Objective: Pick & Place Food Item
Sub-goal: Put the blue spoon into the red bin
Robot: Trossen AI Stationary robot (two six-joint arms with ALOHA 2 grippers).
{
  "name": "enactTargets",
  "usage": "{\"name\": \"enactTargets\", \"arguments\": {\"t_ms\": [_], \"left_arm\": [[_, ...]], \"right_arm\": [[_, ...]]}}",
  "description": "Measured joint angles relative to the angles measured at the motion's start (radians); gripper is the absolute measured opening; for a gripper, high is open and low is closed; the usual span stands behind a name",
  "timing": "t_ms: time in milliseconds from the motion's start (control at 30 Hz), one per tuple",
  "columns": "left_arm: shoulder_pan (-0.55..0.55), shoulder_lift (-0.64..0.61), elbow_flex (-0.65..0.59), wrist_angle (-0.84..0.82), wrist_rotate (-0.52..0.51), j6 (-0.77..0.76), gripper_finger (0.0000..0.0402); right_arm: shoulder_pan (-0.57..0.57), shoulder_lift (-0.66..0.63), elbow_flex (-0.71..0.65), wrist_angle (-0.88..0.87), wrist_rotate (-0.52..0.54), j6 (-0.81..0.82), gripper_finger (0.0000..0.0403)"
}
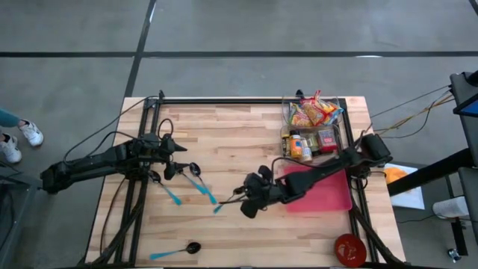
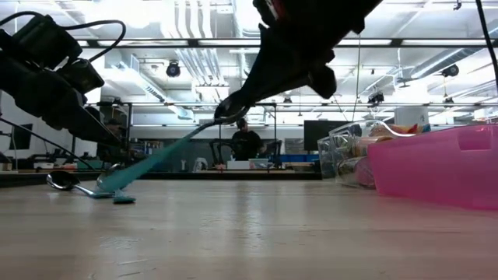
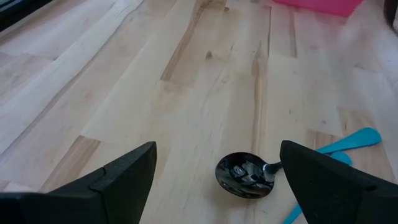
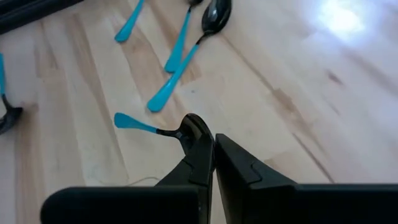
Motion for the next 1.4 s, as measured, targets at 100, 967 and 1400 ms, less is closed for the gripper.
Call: {"name": "enactTargets", "arguments": {"t_ms": [100, 967, 1400], "left_arm": [[0.000, 0.000, 0.000, 0.000, -0.001, 0.000, 0.0345], [0.000, 0.000, 0.000, 0.000, 0.001, 0.000, 0.0345], [0.000, 0.000, 0.000, 0.000, 0.001, 0.000, 0.0345]], "right_arm": [[0.012, -0.019, 0.000, -0.006, 0.039, -0.001, 0.0009], [0.140, -0.486, -0.001, -0.723, 0.097, 0.435, 0.0008], [0.245, -0.682, -0.001, -1.261, 0.013, 0.924, 0.0008]]}}
